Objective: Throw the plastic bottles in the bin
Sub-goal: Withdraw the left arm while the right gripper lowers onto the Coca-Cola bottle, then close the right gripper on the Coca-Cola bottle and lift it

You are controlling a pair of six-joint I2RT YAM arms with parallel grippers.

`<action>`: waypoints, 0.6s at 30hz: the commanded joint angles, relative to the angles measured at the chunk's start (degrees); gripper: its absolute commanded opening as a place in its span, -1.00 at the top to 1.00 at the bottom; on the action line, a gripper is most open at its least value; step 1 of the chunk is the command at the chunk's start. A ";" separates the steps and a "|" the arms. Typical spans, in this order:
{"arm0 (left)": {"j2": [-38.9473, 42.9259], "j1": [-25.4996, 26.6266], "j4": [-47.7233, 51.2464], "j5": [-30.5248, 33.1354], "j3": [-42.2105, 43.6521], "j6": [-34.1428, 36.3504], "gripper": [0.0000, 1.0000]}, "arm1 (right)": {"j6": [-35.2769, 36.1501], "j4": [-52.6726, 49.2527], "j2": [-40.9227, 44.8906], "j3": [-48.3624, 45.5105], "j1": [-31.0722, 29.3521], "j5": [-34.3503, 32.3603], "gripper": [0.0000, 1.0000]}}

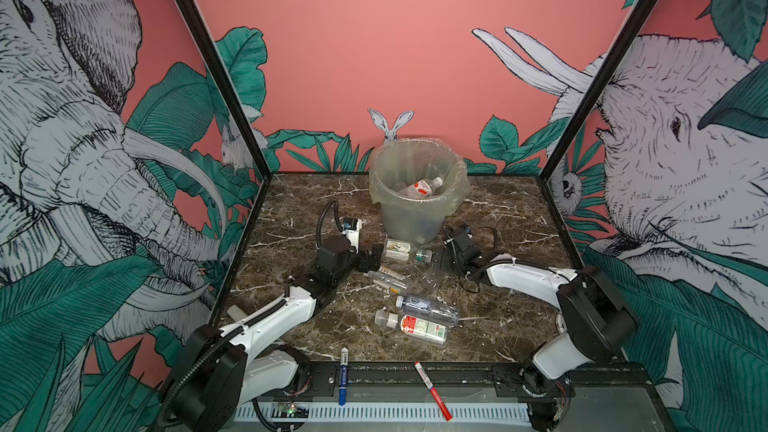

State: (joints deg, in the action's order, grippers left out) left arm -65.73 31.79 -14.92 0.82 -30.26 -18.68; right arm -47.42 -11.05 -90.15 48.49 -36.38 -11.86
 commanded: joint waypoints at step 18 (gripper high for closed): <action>-3.59 0.19 -0.72 -1.85 -1.68 -0.59 -0.97 | 8.40 -6.68 0.29 2.58 1.83 -3.09 -0.54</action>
State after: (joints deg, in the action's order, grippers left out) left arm -69.01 31.79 -15.16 -0.45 -30.70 -18.68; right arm -41.65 -16.75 -90.50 49.06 -34.98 -14.55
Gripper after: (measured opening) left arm 0.987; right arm 0.771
